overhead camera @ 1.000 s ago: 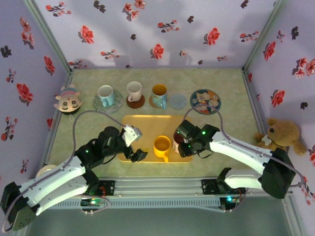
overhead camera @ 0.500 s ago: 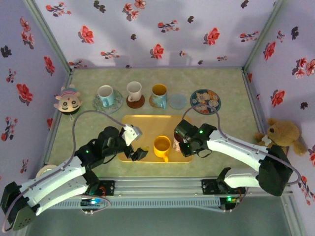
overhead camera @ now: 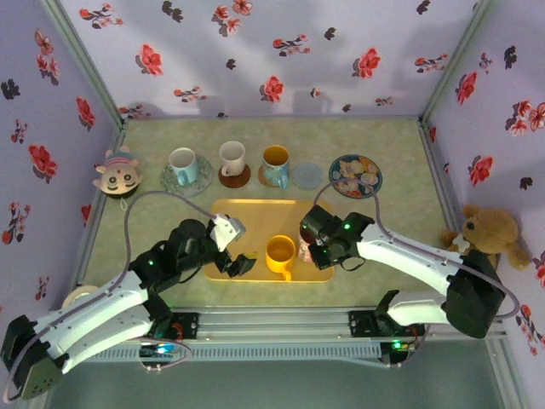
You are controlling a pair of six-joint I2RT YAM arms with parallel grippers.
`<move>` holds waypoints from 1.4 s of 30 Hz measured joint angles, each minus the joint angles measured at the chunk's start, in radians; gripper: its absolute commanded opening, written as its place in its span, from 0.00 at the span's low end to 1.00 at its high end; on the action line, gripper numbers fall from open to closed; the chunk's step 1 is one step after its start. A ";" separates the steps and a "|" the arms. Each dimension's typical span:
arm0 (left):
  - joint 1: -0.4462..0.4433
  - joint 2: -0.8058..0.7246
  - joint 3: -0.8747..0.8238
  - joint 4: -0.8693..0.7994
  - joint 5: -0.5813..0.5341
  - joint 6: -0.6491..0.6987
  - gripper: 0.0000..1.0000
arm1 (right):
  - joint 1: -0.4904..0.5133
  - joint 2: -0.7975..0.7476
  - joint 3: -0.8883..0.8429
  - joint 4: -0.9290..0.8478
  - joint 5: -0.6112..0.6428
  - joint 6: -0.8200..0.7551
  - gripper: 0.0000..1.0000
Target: Place the cup by the coaster
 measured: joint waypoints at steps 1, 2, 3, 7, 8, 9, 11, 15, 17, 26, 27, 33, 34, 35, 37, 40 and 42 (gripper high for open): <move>0.000 0.000 0.000 0.001 -0.003 0.000 1.00 | 0.000 0.000 0.008 -0.002 0.004 -0.004 0.00; 0.000 0.000 0.001 0.003 -0.004 0.000 1.00 | 0.000 0.000 0.017 -0.002 0.008 -0.006 0.00; 0.000 0.000 0.001 0.003 -0.004 0.000 1.00 | 0.000 0.000 0.028 -0.003 0.013 -0.007 0.00; 0.000 0.000 0.008 0.005 -0.010 0.001 1.00 | 0.000 0.000 0.085 -0.010 0.020 -0.030 0.00; 0.000 0.000 0.015 0.003 -0.010 0.001 1.00 | 0.000 0.000 0.103 -0.013 0.024 -0.038 0.00; 0.000 0.001 0.024 0.002 -0.011 0.002 1.00 | 0.000 0.000 0.119 -0.018 0.029 -0.046 0.00; 0.000 0.008 0.055 -0.005 -0.011 0.008 1.00 | -0.003 0.000 0.156 -0.032 0.038 -0.064 0.00; 0.000 0.041 0.120 -0.018 -0.011 0.024 1.00 | -0.026 0.004 0.224 -0.047 0.042 -0.091 0.00; 0.000 0.063 0.144 -0.017 -0.011 0.033 1.00 | -0.043 0.018 0.260 -0.052 0.042 -0.098 0.00; 0.005 0.146 0.157 0.039 -0.038 0.048 1.00 | -0.142 0.164 0.428 -0.073 0.048 -0.153 0.00; 0.008 0.150 0.157 0.050 -0.041 0.050 1.00 | -0.151 0.177 0.443 -0.076 0.051 -0.162 0.00; 0.051 0.161 0.157 0.090 -0.046 0.061 1.00 | -0.206 0.274 0.540 -0.082 0.080 -0.211 0.00; 0.059 0.162 0.157 0.095 -0.046 0.061 1.00 | -0.211 0.286 0.549 -0.082 0.087 -0.218 0.00; 0.068 0.163 0.157 0.100 -0.045 0.061 1.00 | -0.218 0.301 0.559 -0.081 0.094 -0.224 0.00; 0.085 0.166 0.157 0.107 -0.044 0.061 1.00 | -0.231 0.327 0.571 -0.078 0.099 -0.232 0.00; 0.108 0.183 0.157 0.117 -0.034 0.061 1.00 | -0.253 0.367 0.586 -0.063 0.110 -0.248 0.00; 0.124 0.203 0.157 0.121 -0.021 0.061 1.00 | -0.270 0.391 0.586 -0.043 0.115 -0.254 0.00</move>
